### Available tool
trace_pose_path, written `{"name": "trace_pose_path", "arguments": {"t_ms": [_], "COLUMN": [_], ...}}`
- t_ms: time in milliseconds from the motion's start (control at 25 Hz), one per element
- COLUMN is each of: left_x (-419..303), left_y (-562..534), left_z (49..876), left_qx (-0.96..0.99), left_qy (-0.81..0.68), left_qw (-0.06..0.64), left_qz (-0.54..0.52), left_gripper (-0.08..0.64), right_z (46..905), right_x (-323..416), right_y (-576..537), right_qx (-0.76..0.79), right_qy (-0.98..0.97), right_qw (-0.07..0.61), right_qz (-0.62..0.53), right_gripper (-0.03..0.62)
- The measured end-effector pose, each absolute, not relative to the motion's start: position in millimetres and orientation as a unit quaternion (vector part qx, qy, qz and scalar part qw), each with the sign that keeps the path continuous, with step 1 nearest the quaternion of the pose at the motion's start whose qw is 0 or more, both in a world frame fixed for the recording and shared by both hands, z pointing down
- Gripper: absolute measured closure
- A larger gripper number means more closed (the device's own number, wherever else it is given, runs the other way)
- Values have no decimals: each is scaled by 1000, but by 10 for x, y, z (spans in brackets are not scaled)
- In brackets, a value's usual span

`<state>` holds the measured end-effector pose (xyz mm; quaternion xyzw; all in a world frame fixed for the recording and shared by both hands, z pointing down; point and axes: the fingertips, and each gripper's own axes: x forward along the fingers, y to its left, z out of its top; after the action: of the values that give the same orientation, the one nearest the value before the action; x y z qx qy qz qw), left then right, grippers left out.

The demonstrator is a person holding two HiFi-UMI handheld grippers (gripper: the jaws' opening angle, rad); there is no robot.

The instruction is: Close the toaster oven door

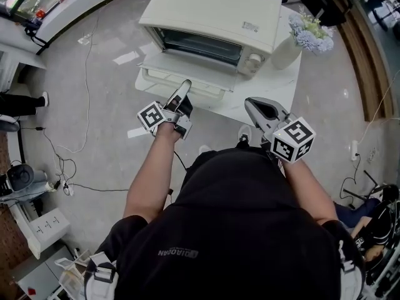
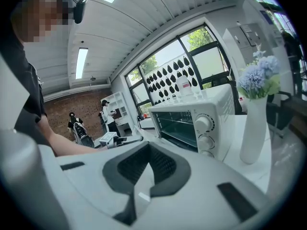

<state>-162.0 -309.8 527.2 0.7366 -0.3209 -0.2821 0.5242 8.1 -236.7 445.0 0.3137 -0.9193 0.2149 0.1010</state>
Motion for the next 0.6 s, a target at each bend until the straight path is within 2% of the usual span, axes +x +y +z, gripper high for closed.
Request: {"name": "trace_pose_path", "arguments": {"t_ms": [600], "left_x": [-1470], "left_y": [-3539], "left_z": [4885], "left_qx": [748], "left_qy": [-299], "left_qw": [506], "left_qz": [-308], "left_gripper": [422], "right_z": [4445], "right_x": [261], "right_y": [-2521], "right_qx": [327], "right_qy": [-916], "right_qw": [89], "right_qz": [216], "right_gripper": [594]}}
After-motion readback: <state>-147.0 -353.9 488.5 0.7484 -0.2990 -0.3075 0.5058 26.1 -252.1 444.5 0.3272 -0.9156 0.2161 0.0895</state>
